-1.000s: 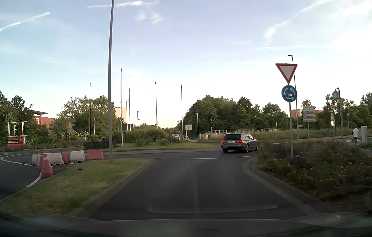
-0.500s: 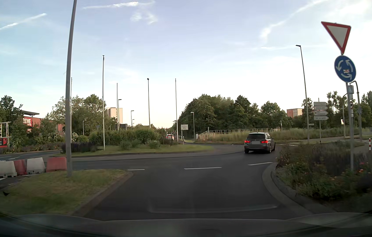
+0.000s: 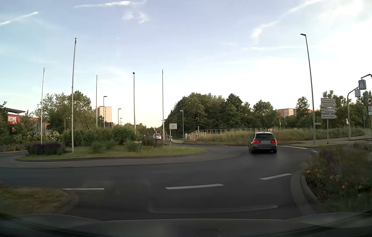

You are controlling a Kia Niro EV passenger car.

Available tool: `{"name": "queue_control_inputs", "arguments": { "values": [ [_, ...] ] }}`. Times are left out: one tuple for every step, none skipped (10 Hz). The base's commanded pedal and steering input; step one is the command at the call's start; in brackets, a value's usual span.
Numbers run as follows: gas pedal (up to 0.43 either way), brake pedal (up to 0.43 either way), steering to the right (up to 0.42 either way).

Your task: Follow the waypoints while adhering to traffic rules and regulations

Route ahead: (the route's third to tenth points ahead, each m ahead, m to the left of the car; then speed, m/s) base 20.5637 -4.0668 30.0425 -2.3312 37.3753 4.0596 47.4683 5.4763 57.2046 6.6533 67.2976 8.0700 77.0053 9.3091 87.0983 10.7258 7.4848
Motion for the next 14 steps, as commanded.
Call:
{"name": "queue_control_inputs", "arguments": {
  "values": [
    [0.000, 0.159, 0.119],
    [0.000, 0.159, 0.138],
    [0.000, 0.159, 0.156],
    [0.000, 0.159, 0.167],
    [0.000, 0.159, 0.180],
    [0.000, 0.140, 0.184],
    [0.000, 0.043, 0.184],
    [0.000, 0.000, 0.184],
    [0.000, 0.000, 0.184],
    [0.000, 0.000, 0.183],
    [0.000, 0.000, 0.176],
    [0.000, 0.000, 0.164],
    [0.000, 0.000, 0.139],
    [0.000, 0.000, 0.110]
  ]
}}
